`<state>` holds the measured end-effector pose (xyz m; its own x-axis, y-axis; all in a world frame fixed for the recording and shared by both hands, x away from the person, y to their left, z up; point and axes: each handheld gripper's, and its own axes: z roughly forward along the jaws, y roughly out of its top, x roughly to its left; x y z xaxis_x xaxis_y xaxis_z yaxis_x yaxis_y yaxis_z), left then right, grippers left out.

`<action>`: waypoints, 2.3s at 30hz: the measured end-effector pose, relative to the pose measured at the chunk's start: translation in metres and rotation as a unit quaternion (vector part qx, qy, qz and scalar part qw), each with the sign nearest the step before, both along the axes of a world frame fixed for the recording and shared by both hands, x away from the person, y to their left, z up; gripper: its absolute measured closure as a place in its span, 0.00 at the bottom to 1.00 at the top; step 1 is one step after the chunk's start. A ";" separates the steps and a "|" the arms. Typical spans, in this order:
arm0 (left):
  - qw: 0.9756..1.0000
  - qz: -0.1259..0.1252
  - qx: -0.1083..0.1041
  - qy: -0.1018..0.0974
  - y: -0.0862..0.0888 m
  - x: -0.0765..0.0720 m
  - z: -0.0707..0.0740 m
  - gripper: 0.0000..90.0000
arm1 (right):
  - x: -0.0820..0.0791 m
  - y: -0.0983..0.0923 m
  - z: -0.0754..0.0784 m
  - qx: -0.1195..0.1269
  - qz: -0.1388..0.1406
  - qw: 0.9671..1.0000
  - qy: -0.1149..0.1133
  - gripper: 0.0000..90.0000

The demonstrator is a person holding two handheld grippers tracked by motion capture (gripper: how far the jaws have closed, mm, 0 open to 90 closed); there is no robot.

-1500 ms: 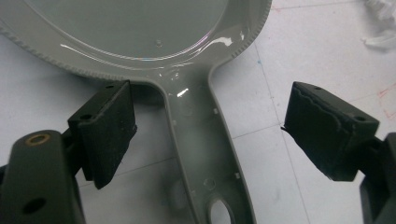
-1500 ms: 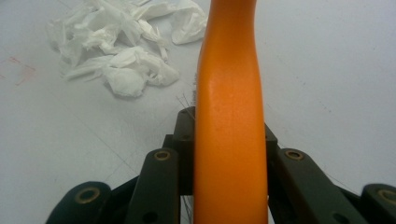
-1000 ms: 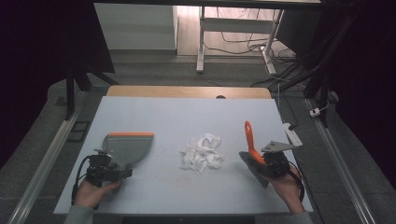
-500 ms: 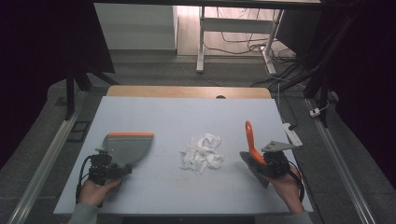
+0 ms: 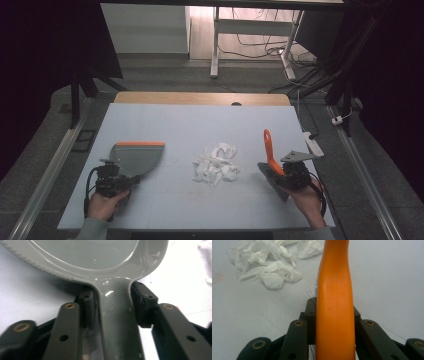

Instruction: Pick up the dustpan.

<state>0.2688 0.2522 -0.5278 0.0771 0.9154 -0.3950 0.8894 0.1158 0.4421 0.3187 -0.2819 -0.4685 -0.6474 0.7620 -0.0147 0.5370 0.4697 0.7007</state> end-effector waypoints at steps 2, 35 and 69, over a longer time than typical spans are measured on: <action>1.000 0.002 -0.005 0.000 0.001 0.000 0.000 0.66 | 0.000 0.000 0.000 0.000 -0.001 1.000 -0.001 0.79; 0.999 -0.009 0.002 -0.049 0.012 -0.005 0.007 0.69 | -0.001 -0.001 0.002 0.004 -0.006 1.000 -0.009 0.79; 0.977 -0.128 -0.028 -0.170 0.025 -0.014 0.028 0.69 | -0.002 -0.002 0.006 0.020 -0.008 1.000 -0.022 0.79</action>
